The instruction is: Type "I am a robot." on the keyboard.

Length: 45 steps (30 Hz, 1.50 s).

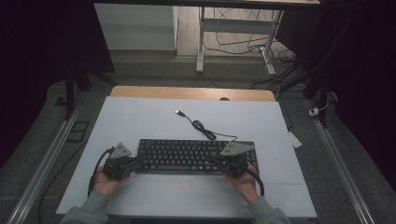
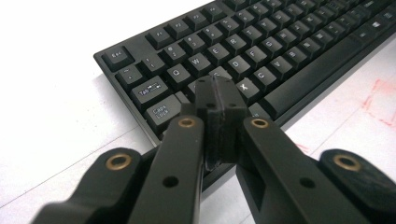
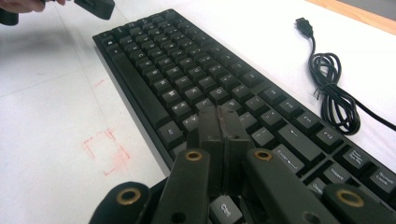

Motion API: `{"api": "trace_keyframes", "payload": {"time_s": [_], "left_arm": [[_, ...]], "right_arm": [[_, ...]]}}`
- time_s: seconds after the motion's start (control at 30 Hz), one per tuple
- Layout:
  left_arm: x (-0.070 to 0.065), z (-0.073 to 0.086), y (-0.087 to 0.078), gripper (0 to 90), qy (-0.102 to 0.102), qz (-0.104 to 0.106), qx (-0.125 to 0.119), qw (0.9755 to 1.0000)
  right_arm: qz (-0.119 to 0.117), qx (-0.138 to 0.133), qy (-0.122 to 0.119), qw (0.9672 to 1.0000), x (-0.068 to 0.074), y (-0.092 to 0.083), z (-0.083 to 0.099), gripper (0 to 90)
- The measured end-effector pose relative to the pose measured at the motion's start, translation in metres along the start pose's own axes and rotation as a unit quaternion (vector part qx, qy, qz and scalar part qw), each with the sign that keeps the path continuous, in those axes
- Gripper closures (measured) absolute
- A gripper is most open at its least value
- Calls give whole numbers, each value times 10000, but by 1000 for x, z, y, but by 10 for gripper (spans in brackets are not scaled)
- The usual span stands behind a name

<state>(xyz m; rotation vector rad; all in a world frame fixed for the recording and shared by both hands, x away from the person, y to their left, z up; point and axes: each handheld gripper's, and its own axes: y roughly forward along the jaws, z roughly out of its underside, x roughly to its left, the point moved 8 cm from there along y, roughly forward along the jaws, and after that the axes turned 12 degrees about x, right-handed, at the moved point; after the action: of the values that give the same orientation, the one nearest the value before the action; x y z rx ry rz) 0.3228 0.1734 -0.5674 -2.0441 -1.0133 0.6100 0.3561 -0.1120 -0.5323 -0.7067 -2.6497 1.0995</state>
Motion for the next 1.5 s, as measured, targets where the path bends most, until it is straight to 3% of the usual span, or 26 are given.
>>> {"api": "trace_keyframes", "payload": {"time_s": [0.53, 0.93, 1.5], "left_arm": [[6, 1, 12, 888, -70, -202, 216, 9995], [8, 2, 16, 888, -93, -215, 266, 9994], [8, 4, 19, 888, -63, -201, 309, 9993]], "right_arm": [[-119, 82, -5, 9999, 4, 23, -19, 896], [-210, 148, -29, 9997, 8, 45, -34, 895], [-192, 391, 71, 9990, 4, 67, -40, 895]]}}
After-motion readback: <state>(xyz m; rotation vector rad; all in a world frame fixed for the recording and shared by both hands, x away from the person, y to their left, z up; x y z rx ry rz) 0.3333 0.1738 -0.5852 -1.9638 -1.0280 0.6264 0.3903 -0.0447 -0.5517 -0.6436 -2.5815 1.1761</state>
